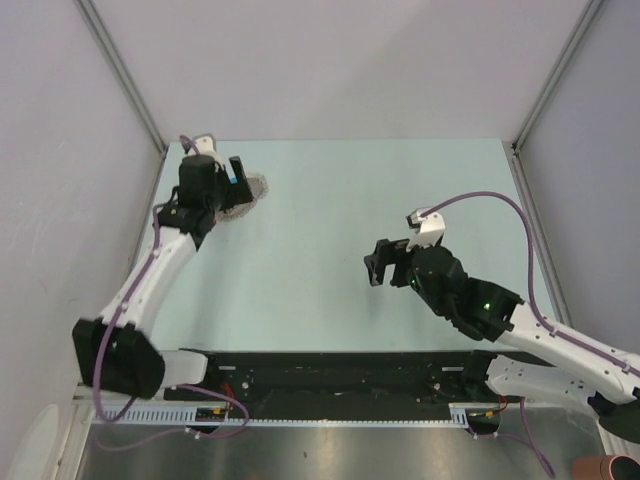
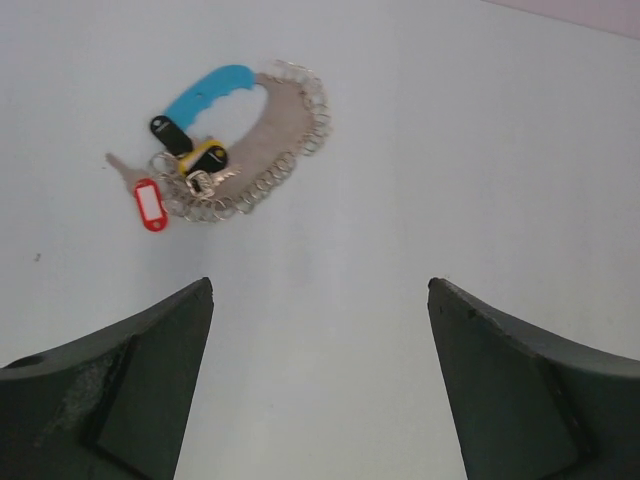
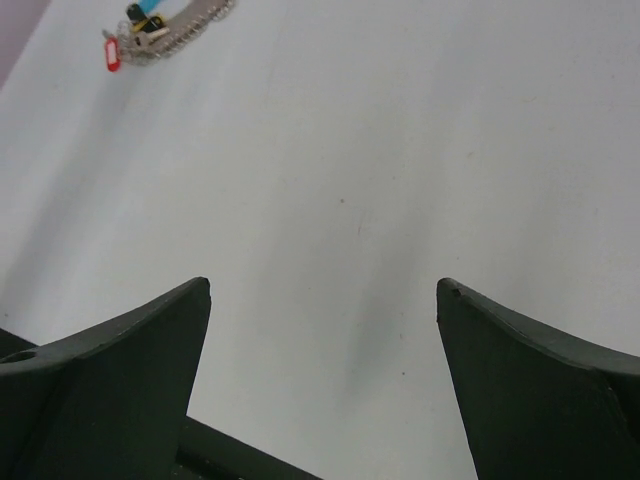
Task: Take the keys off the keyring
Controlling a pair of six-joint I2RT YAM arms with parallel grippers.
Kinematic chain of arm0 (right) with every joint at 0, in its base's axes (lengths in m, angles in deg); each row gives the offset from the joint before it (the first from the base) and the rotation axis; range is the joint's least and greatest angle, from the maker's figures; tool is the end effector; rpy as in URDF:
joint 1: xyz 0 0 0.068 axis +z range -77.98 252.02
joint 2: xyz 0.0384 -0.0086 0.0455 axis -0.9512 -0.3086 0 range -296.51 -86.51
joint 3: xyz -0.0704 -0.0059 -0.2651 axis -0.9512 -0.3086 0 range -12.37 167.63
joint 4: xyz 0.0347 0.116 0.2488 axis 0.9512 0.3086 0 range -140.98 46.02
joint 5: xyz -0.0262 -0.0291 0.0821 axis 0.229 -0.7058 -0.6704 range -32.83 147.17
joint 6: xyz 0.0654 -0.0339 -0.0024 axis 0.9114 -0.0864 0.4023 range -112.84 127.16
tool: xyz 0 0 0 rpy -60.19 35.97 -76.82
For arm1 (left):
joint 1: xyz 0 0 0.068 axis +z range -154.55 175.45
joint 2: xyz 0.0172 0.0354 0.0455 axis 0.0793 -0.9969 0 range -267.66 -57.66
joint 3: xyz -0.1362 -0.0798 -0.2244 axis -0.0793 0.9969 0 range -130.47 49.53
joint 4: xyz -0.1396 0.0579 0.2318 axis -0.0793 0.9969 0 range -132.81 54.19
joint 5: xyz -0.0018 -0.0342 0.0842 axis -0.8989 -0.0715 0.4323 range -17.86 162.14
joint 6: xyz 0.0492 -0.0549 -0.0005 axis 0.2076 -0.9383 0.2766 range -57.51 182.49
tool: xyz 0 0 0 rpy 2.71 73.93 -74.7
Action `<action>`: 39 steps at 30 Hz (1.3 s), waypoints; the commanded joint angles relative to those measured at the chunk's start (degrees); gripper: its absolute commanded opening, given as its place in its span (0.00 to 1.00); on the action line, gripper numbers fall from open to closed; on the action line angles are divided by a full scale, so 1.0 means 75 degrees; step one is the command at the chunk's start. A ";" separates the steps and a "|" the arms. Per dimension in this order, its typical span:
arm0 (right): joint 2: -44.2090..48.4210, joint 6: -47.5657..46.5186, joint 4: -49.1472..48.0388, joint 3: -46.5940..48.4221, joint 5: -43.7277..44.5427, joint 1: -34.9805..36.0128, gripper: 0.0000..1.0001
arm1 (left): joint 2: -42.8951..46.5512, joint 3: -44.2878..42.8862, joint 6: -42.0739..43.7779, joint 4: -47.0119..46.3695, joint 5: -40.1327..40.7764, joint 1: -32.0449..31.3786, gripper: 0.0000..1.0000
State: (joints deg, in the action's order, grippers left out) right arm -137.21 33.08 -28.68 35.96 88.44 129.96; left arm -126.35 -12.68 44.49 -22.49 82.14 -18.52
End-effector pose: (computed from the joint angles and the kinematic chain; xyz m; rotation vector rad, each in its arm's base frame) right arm 0.1494 0.1782 0.3153 -0.1992 1.9491 0.4245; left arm 0.3033 -0.0645 0.3304 -0.1807 2.0271 -0.1733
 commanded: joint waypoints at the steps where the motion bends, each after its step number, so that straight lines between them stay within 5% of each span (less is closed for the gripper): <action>1: 0.0408 -0.0408 -0.0771 0.0036 -0.0674 -0.0281 0.98 | -0.1573 -0.1078 -0.0390 0.0221 -0.0337 0.1007 0.89; 10: 0.0818 -0.0454 -0.0583 -0.0070 -0.0864 -0.0377 0.97 | -0.5219 -0.3106 -0.0027 0.0573 0.0237 0.1536 0.69; 15: 0.1052 -0.0584 -0.0642 -0.0187 -0.0747 -0.0412 0.97 | -0.6519 -0.4113 0.0922 0.0455 0.0028 0.1594 0.70; 25: 0.0737 -0.0677 -0.0829 -0.0328 -0.0817 -0.0423 0.97 | -0.7822 -0.5673 0.1919 0.0584 -0.1824 0.1583 0.75; 39: 0.0935 -0.0713 -0.0912 -0.0328 -0.0794 -0.0435 0.96 | -0.7483 -0.4771 0.2083 0.0268 -0.2482 0.1360 0.74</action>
State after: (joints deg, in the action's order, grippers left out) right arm -131.77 28.46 -33.62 33.36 81.68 126.90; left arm -185.69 -50.67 55.48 -19.80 67.32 -7.16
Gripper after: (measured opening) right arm 0.969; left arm 0.753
